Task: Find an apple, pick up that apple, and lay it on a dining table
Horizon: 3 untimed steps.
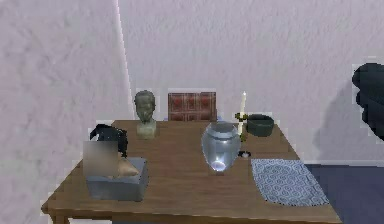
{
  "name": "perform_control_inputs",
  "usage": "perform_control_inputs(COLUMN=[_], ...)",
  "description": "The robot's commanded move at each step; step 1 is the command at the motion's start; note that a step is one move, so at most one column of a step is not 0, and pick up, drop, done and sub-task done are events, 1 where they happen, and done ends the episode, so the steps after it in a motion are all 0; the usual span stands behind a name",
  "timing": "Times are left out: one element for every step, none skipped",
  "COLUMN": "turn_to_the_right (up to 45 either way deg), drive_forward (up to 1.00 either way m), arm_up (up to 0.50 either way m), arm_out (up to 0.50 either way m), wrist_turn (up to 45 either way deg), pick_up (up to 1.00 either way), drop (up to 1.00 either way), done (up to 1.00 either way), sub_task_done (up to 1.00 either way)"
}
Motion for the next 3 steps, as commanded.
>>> perform_control_inputs(turn_to_the_right=[12.0, 0.0, -45.0], drive_forward=[0.00, 0.30, 0.00], arm_up=[0.00, 0.00, 0.00], arm_out=[0.00, 0.00, 0.00], wrist_turn=[0.0, 0.0, 0.0], pick_up=[0.00, 0.00, 0.00], drop=[0.00, 0.00, 0.00], done=[0.00, 0.00, 0.00], sub_task_done=[0.00, 0.00, 0.00])
